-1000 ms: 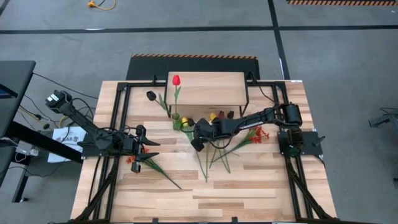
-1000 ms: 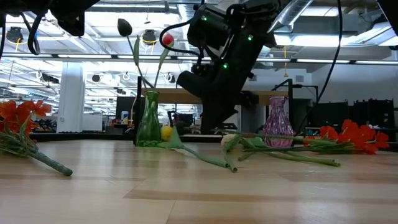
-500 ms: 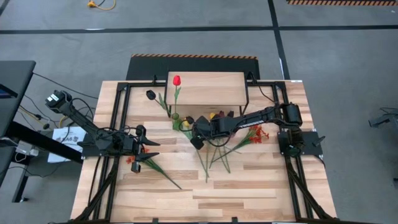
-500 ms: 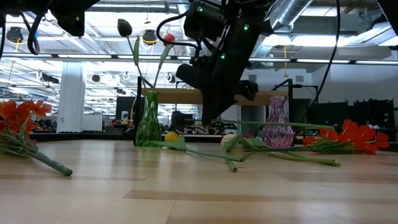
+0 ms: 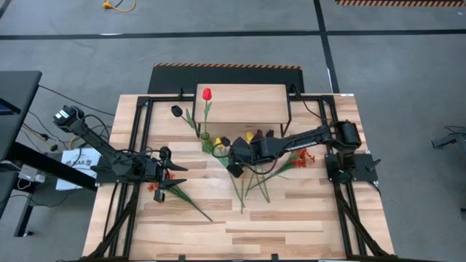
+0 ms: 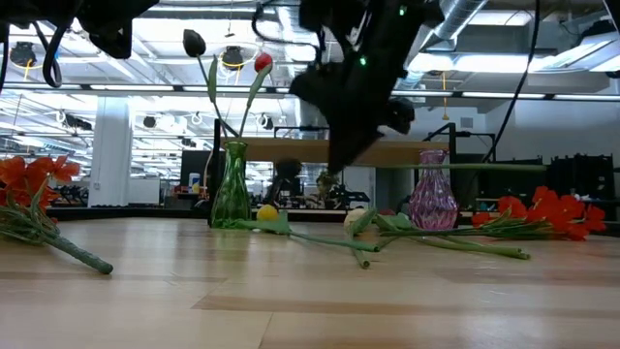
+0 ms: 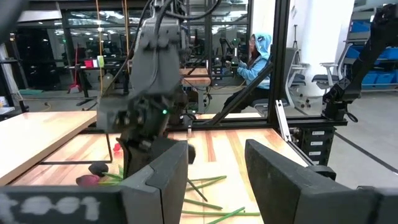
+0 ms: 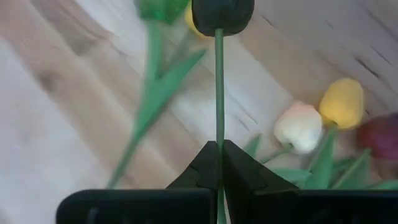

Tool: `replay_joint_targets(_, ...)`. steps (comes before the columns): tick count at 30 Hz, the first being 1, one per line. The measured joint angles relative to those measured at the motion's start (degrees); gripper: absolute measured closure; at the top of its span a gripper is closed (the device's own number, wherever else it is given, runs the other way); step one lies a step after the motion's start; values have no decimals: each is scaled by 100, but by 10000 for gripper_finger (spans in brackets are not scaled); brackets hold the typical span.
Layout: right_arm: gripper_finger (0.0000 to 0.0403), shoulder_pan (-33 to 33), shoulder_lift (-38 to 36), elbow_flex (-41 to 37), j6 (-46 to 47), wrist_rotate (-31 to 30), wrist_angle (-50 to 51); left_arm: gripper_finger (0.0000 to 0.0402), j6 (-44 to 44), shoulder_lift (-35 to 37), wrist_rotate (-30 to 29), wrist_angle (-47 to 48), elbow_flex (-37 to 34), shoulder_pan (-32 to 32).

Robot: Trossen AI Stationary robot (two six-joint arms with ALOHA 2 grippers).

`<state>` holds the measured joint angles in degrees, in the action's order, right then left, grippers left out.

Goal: Pick and place flowers into a vace then onto a shelf
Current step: Put the left black tulip into the green vase

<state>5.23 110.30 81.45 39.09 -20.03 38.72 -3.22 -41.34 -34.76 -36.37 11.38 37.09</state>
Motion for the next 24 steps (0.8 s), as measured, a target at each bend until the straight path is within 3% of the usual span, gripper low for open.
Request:
replay_joint_targets(7, 402, 372, -500, 7, -34, -42, 13, 252, 8, 0, 50, 12, 0, 1)
replay_joint_targets(14, 401, 831, -948, 5, -577, -588, -690, 252, 58, 0, 125, 8, 0, 1)
replay_joint_targets(19, 401, 1024, -1009, 5, -1857, -933, -2372, 252, 282, -2, 142, 9, 0, 0)
replay_joint_targets(24, 401, 949, -806, 31, -3275, -503, -4604, 252, 347, -2, 135, 5, 0, -1)
